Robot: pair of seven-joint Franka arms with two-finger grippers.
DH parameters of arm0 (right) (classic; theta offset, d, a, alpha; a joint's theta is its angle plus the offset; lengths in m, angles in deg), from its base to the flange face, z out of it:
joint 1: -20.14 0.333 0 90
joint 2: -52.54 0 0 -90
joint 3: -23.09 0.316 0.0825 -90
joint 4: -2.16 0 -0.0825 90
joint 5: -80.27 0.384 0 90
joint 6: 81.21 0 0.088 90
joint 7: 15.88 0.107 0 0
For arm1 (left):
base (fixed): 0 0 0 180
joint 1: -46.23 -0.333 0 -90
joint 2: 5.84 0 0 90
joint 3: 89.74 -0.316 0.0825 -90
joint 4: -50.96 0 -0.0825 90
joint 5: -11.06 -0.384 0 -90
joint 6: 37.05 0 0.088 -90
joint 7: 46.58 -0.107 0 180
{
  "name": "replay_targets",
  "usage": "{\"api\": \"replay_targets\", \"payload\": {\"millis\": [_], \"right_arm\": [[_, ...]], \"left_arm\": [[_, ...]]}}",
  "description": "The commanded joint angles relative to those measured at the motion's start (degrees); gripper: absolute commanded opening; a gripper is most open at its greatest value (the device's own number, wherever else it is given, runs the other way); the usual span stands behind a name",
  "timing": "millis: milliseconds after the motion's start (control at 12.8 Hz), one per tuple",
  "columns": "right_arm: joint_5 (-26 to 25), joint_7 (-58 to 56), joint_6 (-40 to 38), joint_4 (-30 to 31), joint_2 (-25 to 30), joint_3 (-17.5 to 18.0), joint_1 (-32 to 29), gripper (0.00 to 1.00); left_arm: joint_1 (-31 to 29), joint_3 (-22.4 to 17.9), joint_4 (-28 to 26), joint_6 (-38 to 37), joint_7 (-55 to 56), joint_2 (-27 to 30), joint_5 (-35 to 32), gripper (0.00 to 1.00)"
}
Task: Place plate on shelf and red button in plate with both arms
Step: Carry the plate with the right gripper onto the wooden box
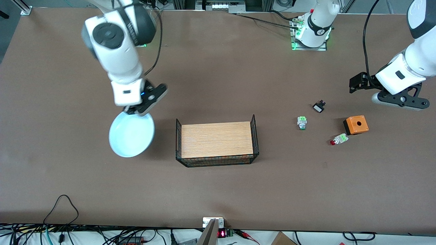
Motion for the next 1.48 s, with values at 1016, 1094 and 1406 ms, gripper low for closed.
{"api": "replay_targets", "payload": {"millis": [1016, 1094, 1406], "right_arm": [[-12.3, -1.6, 5.0, -13.2, -18.8, -0.7, 22.6, 0.00], [-13.6, -1.6, 5.9, -13.2, -20.2, -0.7, 22.6, 0.00], [-15.3, -1.6, 8.2, -13.2, -22.6, -0.8, 22.6, 0.00]], "left_arm": [[0.3, -0.6, -0.1, -0.6, -1.4, 0.8, 1.4, 1.00], [0.3, -0.6, -0.1, -0.6, -1.4, 0.8, 1.4, 1.00], [0.3, -0.6, -0.2, -0.6, -1.4, 0.8, 1.4, 1.00]]}}
